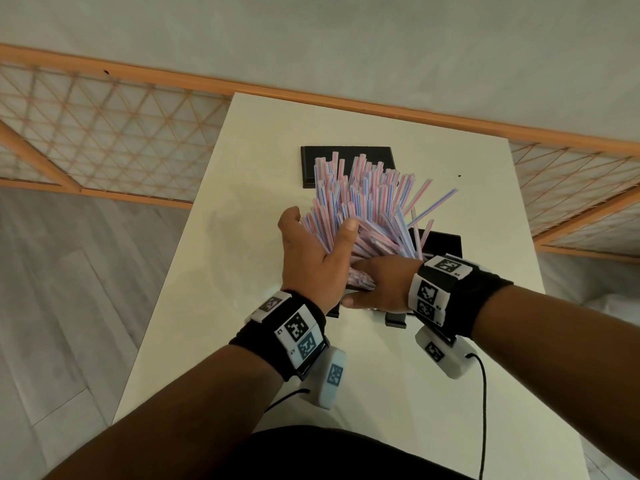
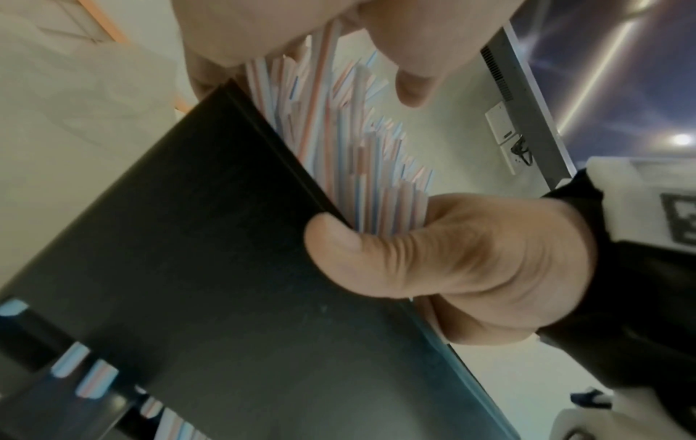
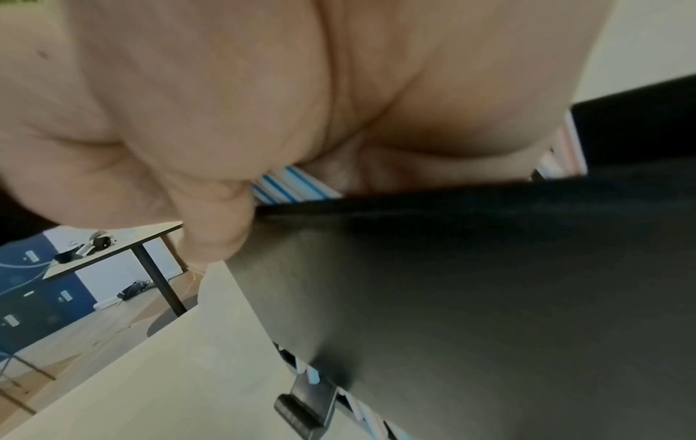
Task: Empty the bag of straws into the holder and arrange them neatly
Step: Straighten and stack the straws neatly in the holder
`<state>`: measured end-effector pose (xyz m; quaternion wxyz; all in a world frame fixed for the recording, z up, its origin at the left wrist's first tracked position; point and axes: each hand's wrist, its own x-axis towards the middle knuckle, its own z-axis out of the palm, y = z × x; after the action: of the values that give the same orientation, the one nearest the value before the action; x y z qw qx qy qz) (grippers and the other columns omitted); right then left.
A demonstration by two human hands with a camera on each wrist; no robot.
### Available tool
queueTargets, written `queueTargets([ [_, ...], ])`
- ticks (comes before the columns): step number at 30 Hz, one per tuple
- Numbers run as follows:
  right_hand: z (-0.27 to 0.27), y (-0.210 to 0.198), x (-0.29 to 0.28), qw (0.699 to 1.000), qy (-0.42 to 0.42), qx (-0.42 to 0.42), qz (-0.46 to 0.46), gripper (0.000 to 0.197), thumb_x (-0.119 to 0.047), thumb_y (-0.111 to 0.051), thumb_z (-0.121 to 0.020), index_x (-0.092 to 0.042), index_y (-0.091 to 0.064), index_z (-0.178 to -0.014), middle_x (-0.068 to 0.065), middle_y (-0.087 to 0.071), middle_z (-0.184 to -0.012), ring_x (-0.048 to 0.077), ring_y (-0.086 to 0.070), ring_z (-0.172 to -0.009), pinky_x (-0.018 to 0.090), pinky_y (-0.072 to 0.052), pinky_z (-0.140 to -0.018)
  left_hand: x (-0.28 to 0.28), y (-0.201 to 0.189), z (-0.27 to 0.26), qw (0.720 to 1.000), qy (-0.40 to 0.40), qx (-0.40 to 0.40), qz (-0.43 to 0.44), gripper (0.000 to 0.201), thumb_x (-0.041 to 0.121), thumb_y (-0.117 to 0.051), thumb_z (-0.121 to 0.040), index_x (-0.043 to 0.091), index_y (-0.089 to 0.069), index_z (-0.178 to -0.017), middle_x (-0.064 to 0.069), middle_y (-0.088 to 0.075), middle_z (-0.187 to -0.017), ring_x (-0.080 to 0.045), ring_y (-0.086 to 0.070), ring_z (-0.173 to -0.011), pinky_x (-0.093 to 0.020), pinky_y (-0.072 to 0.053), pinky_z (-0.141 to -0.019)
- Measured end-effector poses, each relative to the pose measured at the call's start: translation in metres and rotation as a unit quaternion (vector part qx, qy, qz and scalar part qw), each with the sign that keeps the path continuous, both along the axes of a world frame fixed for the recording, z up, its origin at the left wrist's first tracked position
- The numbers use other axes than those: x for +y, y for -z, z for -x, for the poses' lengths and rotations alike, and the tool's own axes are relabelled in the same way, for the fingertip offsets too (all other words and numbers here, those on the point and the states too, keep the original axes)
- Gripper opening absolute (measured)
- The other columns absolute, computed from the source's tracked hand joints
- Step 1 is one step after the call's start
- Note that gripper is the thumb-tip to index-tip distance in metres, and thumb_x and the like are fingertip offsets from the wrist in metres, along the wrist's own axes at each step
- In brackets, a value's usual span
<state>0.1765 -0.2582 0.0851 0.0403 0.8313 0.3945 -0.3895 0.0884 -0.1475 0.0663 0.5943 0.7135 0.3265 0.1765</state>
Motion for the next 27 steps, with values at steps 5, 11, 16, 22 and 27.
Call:
queueTargets([
  [5,-0.003,0.001,0.004,1.0,0.028,-0.003,-0.008,0.044,-0.067,-0.056,-0.083,-0.025,-0.066,-0.086,-0.002,-0.071,-0.08,0.015,-0.064,-0.072,0.033,-0.055,-0.078,-0.002,0.002,-0.001,0.999,0.012,0.022,-0.038,0.097,0.088,-0.045,-0.074,0.029,-0.015,-0.145,-0.01,-0.051,-0.142,-0.025,-0.054,-0.128,-0.047,-0.048,-0.106],
  [11,0.012,0.004,0.003,0.991,0.066,-0.054,-0.099,0.05,-0.062,-0.065,-0.079,-0.024,-0.064,-0.112,0.002,-0.071,-0.094,0.021,-0.065,-0.087,0.027,-0.047,-0.076,-0.002,-0.002,-0.002,0.997,0.017,0.033,-0.073,0.096,0.07,-0.053,-0.083,0.014,-0.015,-0.15,-0.013,-0.042,-0.148,-0.027,-0.044,-0.135,-0.046,-0.042,-0.11],
  [16,0.016,0.0,-0.019,0.98,0.098,-0.078,-0.155,0.061,-0.056,-0.076,-0.074,-0.021,-0.055,-0.119,0.0,-0.066,-0.106,0.023,-0.062,-0.098,0.027,-0.045,-0.079,0.003,-0.003,-0.008,0.999,-0.019,0.026,0.019,0.083,0.067,-0.057,-0.086,0.013,-0.024,-0.14,-0.013,-0.053,-0.136,-0.025,-0.057,-0.12,-0.039,-0.047,-0.103],
  [22,0.021,-0.012,-0.065,0.965,0.135,-0.115,-0.193,0.033,-0.038,-0.077,-0.074,-0.019,-0.064,-0.098,-0.003,-0.066,-0.091,0.022,-0.062,-0.086,0.031,-0.048,-0.077,0.014,-0.001,-0.006,0.992,-0.049,0.028,0.11,0.054,0.047,-0.051,-0.1,0.011,-0.031,-0.135,0.003,-0.044,-0.12,-0.019,-0.048,-0.11,-0.031,-0.039,-0.092],
  [27,0.023,0.005,-0.056,0.985,0.098,-0.069,-0.127,0.041,-0.05,-0.069,-0.077,-0.029,-0.062,-0.111,-0.009,-0.066,-0.102,0.017,-0.062,-0.097,0.03,-0.051,-0.085,0.005,-0.001,-0.003,0.991,-0.021,0.037,0.128,0.049,0.044,-0.048,-0.102,0.011,-0.033,-0.135,0.005,-0.057,-0.114,-0.01,-0.056,-0.096,-0.026,-0.044,-0.087],
])
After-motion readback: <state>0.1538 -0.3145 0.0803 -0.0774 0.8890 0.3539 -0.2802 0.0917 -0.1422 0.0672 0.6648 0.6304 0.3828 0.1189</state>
